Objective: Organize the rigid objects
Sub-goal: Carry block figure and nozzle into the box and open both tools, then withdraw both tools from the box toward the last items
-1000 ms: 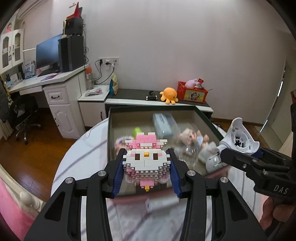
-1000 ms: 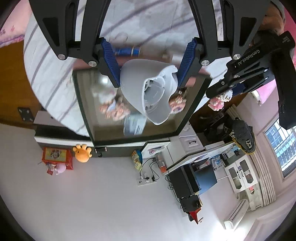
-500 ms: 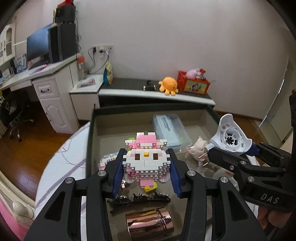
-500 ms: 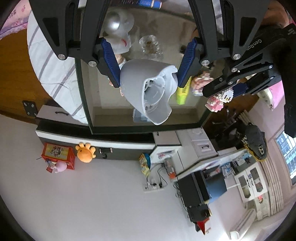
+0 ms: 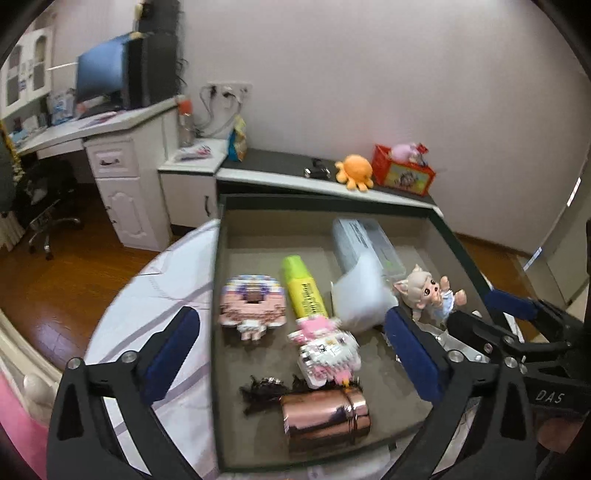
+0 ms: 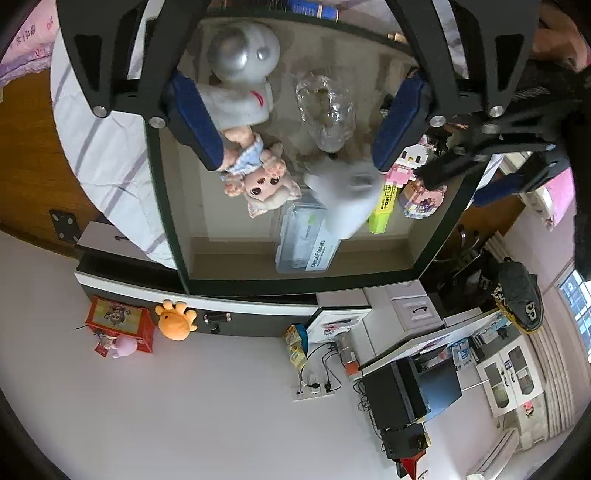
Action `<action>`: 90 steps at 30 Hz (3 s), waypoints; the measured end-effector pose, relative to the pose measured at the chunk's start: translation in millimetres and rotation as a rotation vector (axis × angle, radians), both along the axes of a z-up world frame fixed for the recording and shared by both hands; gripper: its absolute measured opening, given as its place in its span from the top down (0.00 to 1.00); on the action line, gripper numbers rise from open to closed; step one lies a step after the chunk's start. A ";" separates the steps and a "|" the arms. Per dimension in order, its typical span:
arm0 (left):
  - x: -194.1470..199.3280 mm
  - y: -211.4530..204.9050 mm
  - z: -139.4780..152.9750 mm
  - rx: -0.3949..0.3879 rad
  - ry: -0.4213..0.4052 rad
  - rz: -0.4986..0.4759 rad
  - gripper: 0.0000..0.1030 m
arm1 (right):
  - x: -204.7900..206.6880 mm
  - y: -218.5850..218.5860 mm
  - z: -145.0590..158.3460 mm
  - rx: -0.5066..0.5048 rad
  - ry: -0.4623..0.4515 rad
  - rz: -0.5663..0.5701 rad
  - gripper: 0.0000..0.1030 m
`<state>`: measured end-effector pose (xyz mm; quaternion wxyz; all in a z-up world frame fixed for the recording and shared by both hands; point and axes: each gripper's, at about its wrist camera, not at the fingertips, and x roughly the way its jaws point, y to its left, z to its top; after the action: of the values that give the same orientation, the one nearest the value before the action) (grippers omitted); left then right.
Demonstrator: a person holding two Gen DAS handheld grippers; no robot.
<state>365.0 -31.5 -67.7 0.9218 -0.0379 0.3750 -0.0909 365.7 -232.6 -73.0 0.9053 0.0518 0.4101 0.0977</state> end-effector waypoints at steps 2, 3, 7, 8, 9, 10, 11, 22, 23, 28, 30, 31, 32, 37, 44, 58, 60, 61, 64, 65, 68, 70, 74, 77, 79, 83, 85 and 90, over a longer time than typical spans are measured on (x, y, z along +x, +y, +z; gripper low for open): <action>-13.2 6.7 7.7 -0.002 -0.027 0.019 0.00 | -7.9 -0.7 4.9 -0.006 -0.017 -0.020 0.00; -19.1 9.2 11.0 -0.001 -0.038 0.025 0.00 | -13.1 -2.2 7.6 -0.004 -0.024 -0.032 0.00; -45.5 15.3 23.3 0.030 -0.071 0.041 0.00 | -37.4 -7.4 17.4 0.020 -0.040 -0.070 0.00; -53.9 16.5 26.7 0.037 -0.080 0.045 0.00 | -43.0 -6.8 20.5 0.020 -0.050 -0.072 0.00; -59.7 17.9 29.5 0.038 -0.086 0.046 0.00 | -52.3 -6.9 24.9 0.024 -0.063 -0.076 0.00; -69.5 19.2 32.8 0.034 -0.096 0.048 0.00 | -57.1 -6.2 28.6 0.026 -0.071 -0.077 0.00; -73.6 21.4 35.3 0.031 -0.099 0.049 0.00 | -66.9 -6.0 33.7 0.030 -0.087 -0.081 0.00; -145.2 18.9 60.8 0.061 -0.156 0.060 0.00 | -151.9 5.3 74.7 -0.005 -0.202 -0.079 0.00; -151.7 18.0 63.5 0.064 -0.163 0.061 0.00 | -160.9 6.2 76.9 -0.005 -0.212 -0.080 0.00; -186.7 19.4 78.8 0.048 -0.205 0.074 0.00 | -192.4 11.0 85.5 -0.024 -0.250 -0.095 0.00; -197.3 19.2 82.9 0.048 -0.221 0.075 0.00 | -207.6 12.1 87.2 -0.032 -0.265 -0.116 0.00; -205.5 19.1 85.9 0.054 -0.235 0.078 0.00 | -211.7 12.6 88.4 -0.034 -0.270 -0.123 0.00; -211.5 18.9 87.4 0.057 -0.243 0.082 0.00 | -219.8 12.2 88.4 -0.039 -0.284 -0.142 0.00; -238.8 20.3 89.6 0.051 -0.256 0.083 0.00 | -242.8 5.4 82.4 -0.047 -0.293 -0.200 0.00; -261.0 21.3 86.7 0.064 -0.268 0.104 0.00 | -271.8 12.0 92.1 -0.097 -0.349 -0.223 0.00; -269.1 22.2 82.2 0.052 -0.265 0.105 0.00 | -277.4 20.5 94.4 -0.104 -0.350 -0.200 0.00; -268.8 21.3 82.0 0.054 -0.265 0.102 0.00 | -276.8 20.1 93.7 -0.103 -0.347 -0.201 0.00; -268.6 20.9 81.8 0.055 -0.266 0.103 0.00 | -276.8 19.8 93.2 -0.103 -0.345 -0.202 0.00; -268.3 20.5 81.1 0.053 -0.262 0.103 0.00 | -275.2 19.3 92.6 -0.104 -0.342 -0.204 0.00; -267.9 20.2 80.9 0.053 -0.261 0.104 0.00 | -274.3 19.2 92.3 -0.105 -0.341 -0.205 0.00; -265.3 19.7 80.1 0.054 -0.255 0.105 0.00 | -270.3 18.4 89.8 -0.105 -0.332 -0.205 0.00; -264.1 19.4 79.3 0.054 -0.253 0.105 0.00 | -267.6 17.7 88.1 -0.106 -0.328 -0.205 0.00; -256.4 18.6 72.6 0.059 -0.238 0.102 0.00 | -259.9 15.4 81.8 -0.110 -0.309 -0.207 0.00; -247.7 16.0 64.7 0.060 -0.218 0.095 0.00 | -251.9 13.0 74.8 -0.113 -0.288 -0.209 0.00; -241.9 13.3 58.8 0.062 -0.204 0.089 0.00 | -244.6 10.8 68.4 -0.116 -0.269 -0.209 0.00; -222.1 3.9 39.0 0.068 -0.161 0.071 0.00 | -224.4 4.3 51.1 -0.129 -0.218 -0.212 0.00; -208.1 -1.9 26.7 0.067 -0.128 0.057 0.00 | -211.3 0.3 39.9 -0.133 -0.182 -0.211 0.00; -171.6 -19.3 -0.8 0.073 -0.058 0.031 0.00 | -172.6 -8.2 3.1 -0.129 -0.071 -0.195 0.00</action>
<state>193.3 -50.9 -68.5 0.9344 -0.0073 0.3504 -0.0642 193.1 -240.8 -69.9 0.9260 0.0295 0.3762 -0.0155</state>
